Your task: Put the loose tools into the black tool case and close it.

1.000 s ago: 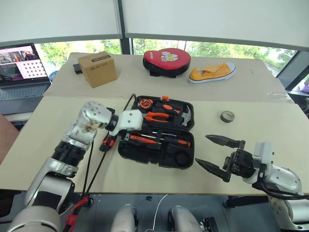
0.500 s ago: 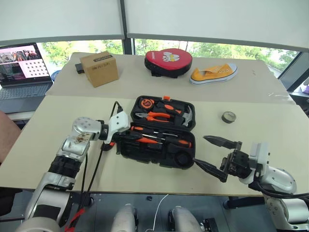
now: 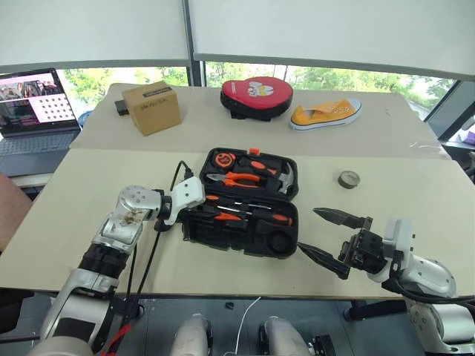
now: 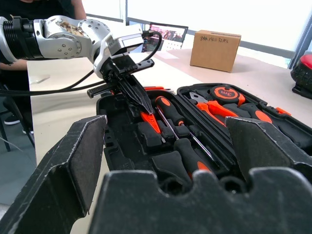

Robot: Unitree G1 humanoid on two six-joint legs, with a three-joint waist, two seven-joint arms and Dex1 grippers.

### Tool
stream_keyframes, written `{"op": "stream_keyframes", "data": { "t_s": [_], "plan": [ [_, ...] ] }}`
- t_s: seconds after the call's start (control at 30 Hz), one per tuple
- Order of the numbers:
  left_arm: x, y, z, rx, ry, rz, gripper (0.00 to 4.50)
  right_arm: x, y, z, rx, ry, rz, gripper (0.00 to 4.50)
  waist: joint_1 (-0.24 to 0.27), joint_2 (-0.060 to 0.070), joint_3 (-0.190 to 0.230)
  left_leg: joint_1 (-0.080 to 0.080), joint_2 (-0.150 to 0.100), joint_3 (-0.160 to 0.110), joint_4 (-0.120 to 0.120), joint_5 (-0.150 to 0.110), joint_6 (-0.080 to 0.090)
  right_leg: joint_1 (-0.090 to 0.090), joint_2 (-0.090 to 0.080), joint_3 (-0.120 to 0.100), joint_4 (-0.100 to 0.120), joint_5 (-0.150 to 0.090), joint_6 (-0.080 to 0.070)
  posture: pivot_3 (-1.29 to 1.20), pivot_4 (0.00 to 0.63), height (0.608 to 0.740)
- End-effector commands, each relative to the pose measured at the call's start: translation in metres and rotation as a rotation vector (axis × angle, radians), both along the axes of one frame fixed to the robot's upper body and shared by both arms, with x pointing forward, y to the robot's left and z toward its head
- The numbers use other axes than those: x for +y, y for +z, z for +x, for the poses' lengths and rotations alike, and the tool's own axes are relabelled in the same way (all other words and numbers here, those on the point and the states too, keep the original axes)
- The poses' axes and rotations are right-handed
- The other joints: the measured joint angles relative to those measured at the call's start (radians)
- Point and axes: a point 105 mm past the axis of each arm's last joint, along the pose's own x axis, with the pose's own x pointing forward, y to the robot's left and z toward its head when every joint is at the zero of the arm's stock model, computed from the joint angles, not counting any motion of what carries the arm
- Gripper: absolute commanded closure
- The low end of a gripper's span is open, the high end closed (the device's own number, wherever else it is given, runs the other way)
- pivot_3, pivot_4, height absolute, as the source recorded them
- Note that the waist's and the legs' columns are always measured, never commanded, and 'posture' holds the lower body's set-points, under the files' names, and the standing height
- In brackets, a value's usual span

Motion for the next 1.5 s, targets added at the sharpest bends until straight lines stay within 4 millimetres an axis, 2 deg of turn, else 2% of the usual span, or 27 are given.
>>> {"op": "stream_keyframes", "data": {
  "t_s": [0.03,0.13,0.23,0.33,0.53,0.57,0.6,0.7,0.73,0.8,0.9,0.97,1.07,1.17,1.2,1.27,1.3,1.37,1.5],
  "plan": [
    [0.003,-0.014,-0.011,0.052,-0.005,0.007,4.47,-0.003,0.007,0.000,-0.032,-0.002,-0.014,0.00,-0.001,0.001,-0.001,0.001,0.000,0.000,0.000,0.000,0.000,0.001,0.000,0.000,0.000,0.000,0.000,0.00,0.150,0.740],
    [0.008,0.015,-0.012,0.006,0.039,-0.155,4.47,-0.013,0.007,0.003,-0.042,-0.029,-0.025,0.00,-0.004,0.002,-0.001,0.001,0.000,0.000,0.000,0.000,0.000,0.001,0.000,0.000,0.000,0.000,0.000,0.00,0.150,0.740],
    [0.034,0.050,-0.019,-0.099,0.132,-0.319,3.70,-0.025,0.005,0.005,-0.045,-0.042,-0.054,0.00,-0.007,0.001,-0.001,-0.002,0.001,0.000,0.000,0.000,0.000,-0.003,0.000,0.001,0.001,0.000,0.000,0.00,0.150,0.740],
    [0.070,0.060,-0.035,-0.144,0.256,-0.410,2.66,-0.033,0.001,0.005,-0.053,-0.056,-0.089,0.00,-0.014,0.001,-0.001,-0.003,0.001,-0.001,0.000,0.000,0.000,-0.004,0.000,0.001,0.002,0.000,0.000,0.00,0.150,0.740],
    [0.157,0.036,-0.087,-0.131,0.635,-0.393,0.38,-0.040,-0.007,0.003,-0.070,-0.070,-0.122,0.00,-0.026,0.002,-0.001,0.000,0.002,0.000,-0.003,0.000,0.000,-0.004,-0.002,0.002,0.001,0.000,-0.001,0.00,0.150,0.740],
    [0.175,0.031,-0.098,-0.132,0.725,-0.389,0.15,-0.039,-0.010,0.003,-0.068,-0.069,-0.124,0.00,-0.025,0.001,0.000,0.000,0.002,-0.001,-0.003,0.000,0.000,-0.003,-0.002,0.002,0.001,-0.001,-0.001,0.00,0.150,0.740],
    [0.187,0.028,-0.105,-0.133,0.782,-0.387,0.05,-0.039,-0.011,0.003,-0.068,-0.069,-0.125,0.00,-0.025,0.001,0.000,0.000,0.002,0.000,-0.003,0.000,0.000,-0.004,-0.002,0.001,0.001,-0.001,-0.001,0.00,0.150,0.740],
    [0.235,0.013,-0.147,-0.135,1.032,-0.357,0.05,-0.038,-0.012,0.003,-0.056,-0.064,-0.097,0.00,-0.025,0.000,0.000,0.001,0.002,-0.001,-0.003,0.000,0.000,-0.004,-0.003,0.001,0.001,-0.001,-0.002,0.00,0.150,0.740],
    [0.246,0.010,-0.159,-0.135,1.089,-0.341,0.05,-0.038,-0.012,0.002,-0.042,-0.056,-0.081,0.00,-0.024,0.000,0.000,0.001,0.002,-0.001,-0.003,0.000,0.000,-0.004,-0.003,0.001,0.001,-0.001,-0.003,0.00,0.150,0.740],
    [0.255,0.006,-0.171,-0.124,1.154,-0.310,0.05,-0.040,-0.013,0.001,-0.038,-0.048,-0.076,0.00,-0.018,-0.001,0.000,0.001,0.002,0.000,-0.003,0.000,-0.001,-0.004,-0.004,0.000,0.000,-0.002,-0.003,0.00,0.150,0.740],
    [0.247,0.013,-0.168,-0.135,1.147,-0.337,0.05,-0.042,-0.012,0.003,-0.070,-0.053,-0.093,0.00,-0.003,-0.001,-0.001,0.002,0.002,0.000,-0.003,0.000,-0.001,-0.005,-0.005,-0.002,-0.002,-0.003,-0.006,0.00,0.150,0.740],
    [0.229,0.018,-0.159,-0.112,1.082,-0.354,0.05,-0.041,-0.011,0.005,-0.082,-0.048,-0.096,0.00,0.002,-0.003,-0.001,0.001,0.002,0.000,-0.003,-0.005,-0.009,-0.005,-0.006,-0.002,-0.002,-0.006,-0.011,0.00,0.150,0.740],
    [0.207,0.019,-0.140,-0.027,1.055,-0.341,0.05,-0.034,-0.006,0.007,-0.099,-0.036,-0.067,0.00,0.002,-0.003,-0.001,0.001,0.002,0.000,-0.003,-0.005,-0.009,-0.003,-0.007,-0.002,-0.001,-0.006,-0.011,0.00,0.150,0.740],
    [0.178,0.025,-0.110,0.030,1.033,-0.353,0.05,-0.026,0.002,0.009,-0.054,-0.018,0.012,0.00,-0.002,-0.002,-0.001,0.001,0.002,-0.001,-0.003,-0.004,-0.008,-0.002,-0.005,-0.001,0.001,-0.002,-0.005,0.00,0.150,0.740],
    [0.169,0.027,-0.101,0.034,1.036,-0.355,0.05,-0.024,0.004,0.009,-0.056,-0.012,0.021,0.00,-0.002,-0.002,-0.001,0.001,0.002,-0.001,-0.003,-0.001,-0.001,-0.003,-0.004,-0.001,0.001,-0.002,-0.005,0.00,0.150,0.740],
    [0.150,0.024,-0.080,0.047,1.037,-0.314,0.05,-0.019,0.007,0.009,-0.073,-0.008,0.026,0.00,-0.003,-0.002,-0.001,0.001,0.002,-0.002,-0.003,0.000,-0.001,-0.003,-0.003,-0.001,0.002,-0.002,-0.005,0.00,0.150,0.740],
    [0.139,0.024,-0.068,0.059,1.044,-0.363,0.05,-0.018,0.008,0.010,-0.078,-0.008,0.027,0.00,-0.003,-0.002,-0.001,0.001,0.002,-0.002,-0.003,0.000,-0.001,-0.003,-0.003,0.000,0.002,-0.002,-0.004,0.00,0.150,0.740],
    [0.122,0.025,-0.054,0.080,1.043,-0.424,0.05,-0.015,0.008,0.010,-0.079,-0.007,0.027,0.00,-0.005,-0.002,-0.001,0.001,0.002,-0.002,-0.003,0.000,-0.001,-0.003,-0.003,0.001,0.002,-0.002,-0.004,0.00,0.150,0.740],
    [0.102,0.013,-0.035,0.072,1.032,-0.373,0.05,-0.011,0.008,0.009,-0.083,-0.002,0.020,0.00,-0.012,-0.003,-0.001,0.001,0.001,-0.003,-0.003,0.000,-0.001,-0.004,-0.003,0.002,0.002,-0.001,-0.003,0.00,0.150,0.740]
  ]
}}
